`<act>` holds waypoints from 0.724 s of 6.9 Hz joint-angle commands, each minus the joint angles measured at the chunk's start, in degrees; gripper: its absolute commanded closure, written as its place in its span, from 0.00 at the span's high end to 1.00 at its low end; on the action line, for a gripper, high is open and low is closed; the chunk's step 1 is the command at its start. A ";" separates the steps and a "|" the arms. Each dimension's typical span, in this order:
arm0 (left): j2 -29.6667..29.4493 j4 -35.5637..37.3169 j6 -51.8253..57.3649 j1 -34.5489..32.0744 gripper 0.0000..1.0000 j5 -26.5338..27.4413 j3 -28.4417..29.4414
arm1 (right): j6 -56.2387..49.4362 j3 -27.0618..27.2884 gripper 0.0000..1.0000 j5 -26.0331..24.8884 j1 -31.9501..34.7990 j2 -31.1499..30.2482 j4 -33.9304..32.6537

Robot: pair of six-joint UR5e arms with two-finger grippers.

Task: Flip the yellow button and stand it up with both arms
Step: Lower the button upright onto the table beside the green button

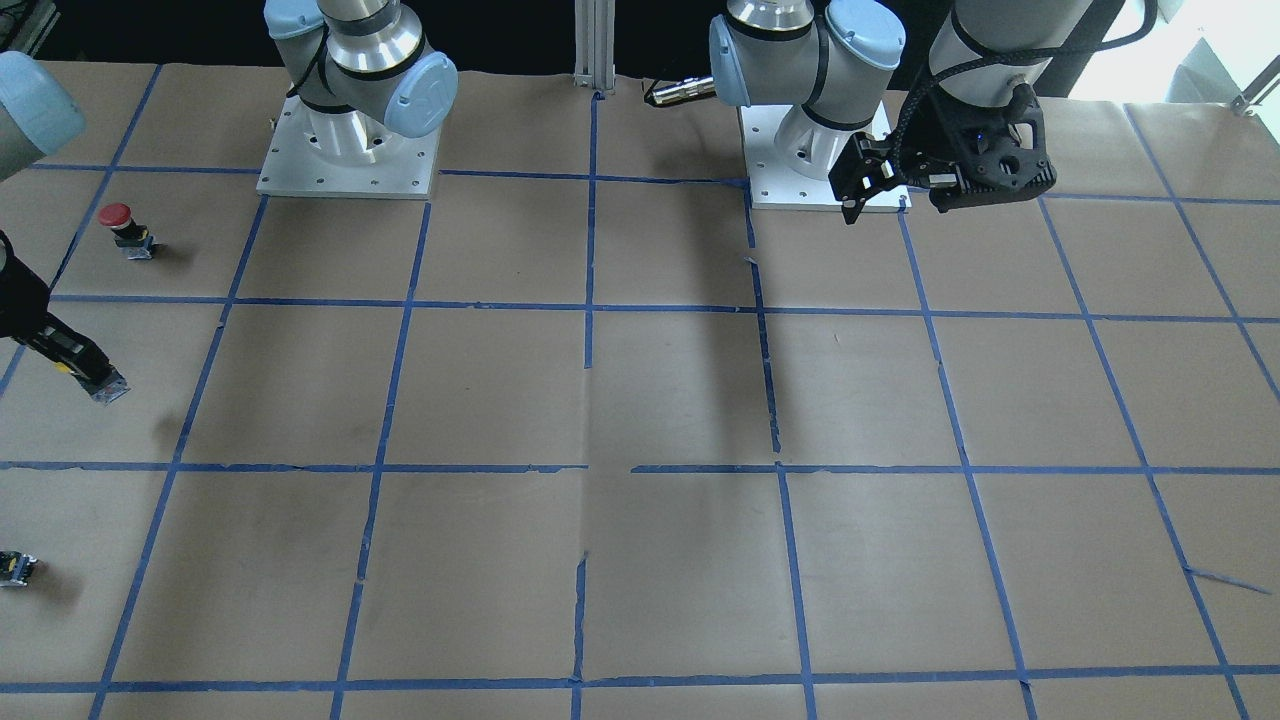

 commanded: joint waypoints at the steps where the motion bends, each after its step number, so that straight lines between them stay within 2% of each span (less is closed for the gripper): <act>1: 0.65 0.44 0.00 -0.20 1.00 -0.19 -0.01 | 10.46 1.01 0.09 4.29 -8.09 1.15 -1.36; 2: 0.82 0.35 0.00 -0.20 1.00 -0.02 -0.27 | 12.76 2.41 0.08 6.68 -9.25 1.85 -1.71; 4: -0.32 0.44 0.00 -0.29 1.00 -0.89 -0.09 | 19.79 3.30 0.08 6.09 -10.76 3.69 -6.17; 5: -0.41 0.53 0.00 -0.29 1.00 -2.72 -0.09 | 23.29 3.39 0.08 6.00 -10.84 4.23 -6.19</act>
